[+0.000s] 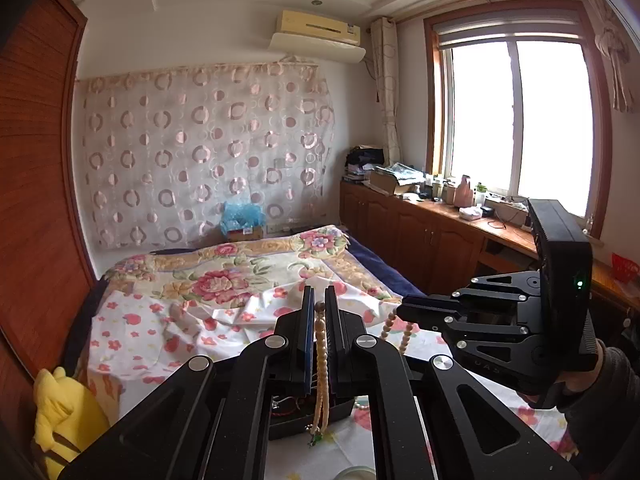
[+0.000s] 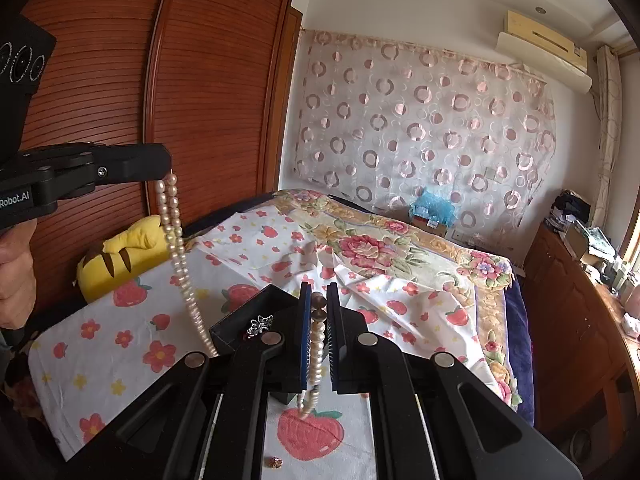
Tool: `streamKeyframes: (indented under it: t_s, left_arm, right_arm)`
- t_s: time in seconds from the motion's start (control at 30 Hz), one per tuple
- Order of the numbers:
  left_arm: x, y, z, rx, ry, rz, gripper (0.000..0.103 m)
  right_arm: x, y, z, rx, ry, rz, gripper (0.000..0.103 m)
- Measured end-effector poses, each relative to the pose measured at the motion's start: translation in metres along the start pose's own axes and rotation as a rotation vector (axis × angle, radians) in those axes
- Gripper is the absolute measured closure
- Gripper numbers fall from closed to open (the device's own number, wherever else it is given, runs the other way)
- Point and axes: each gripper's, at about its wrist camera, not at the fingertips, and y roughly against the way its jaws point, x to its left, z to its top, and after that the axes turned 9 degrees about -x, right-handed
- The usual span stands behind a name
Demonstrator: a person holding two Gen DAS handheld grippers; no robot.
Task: Organize jewelry
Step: 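Lift the pearl necklace with both grippers and carry it over the black box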
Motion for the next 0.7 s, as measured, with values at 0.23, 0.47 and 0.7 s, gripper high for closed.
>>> streamKeyframes:
  t_s: [0.23, 0.47, 0.7]
  left_arm:
    - [-0.007, -0.020, -0.016, 0.096, -0.035, 0.007, 0.098]
    - [0.008, -0.047, -0.053, 0.228, 0.007, 0.016, 0.098]
    - [-0.001, -0.022, -0.025, 0.119, -0.025, -0.002, 0.098]
  right_arm:
    - [-0.002, -0.007, -0.007, 0.020, -0.009, -0.001, 0.095]
    - [-0.002, -0.009, -0.011, 0.024, -0.004, -0.001, 0.095]
    - [0.000, -0.010, -0.013, 0.024, -0.008, -0.006, 0.095]
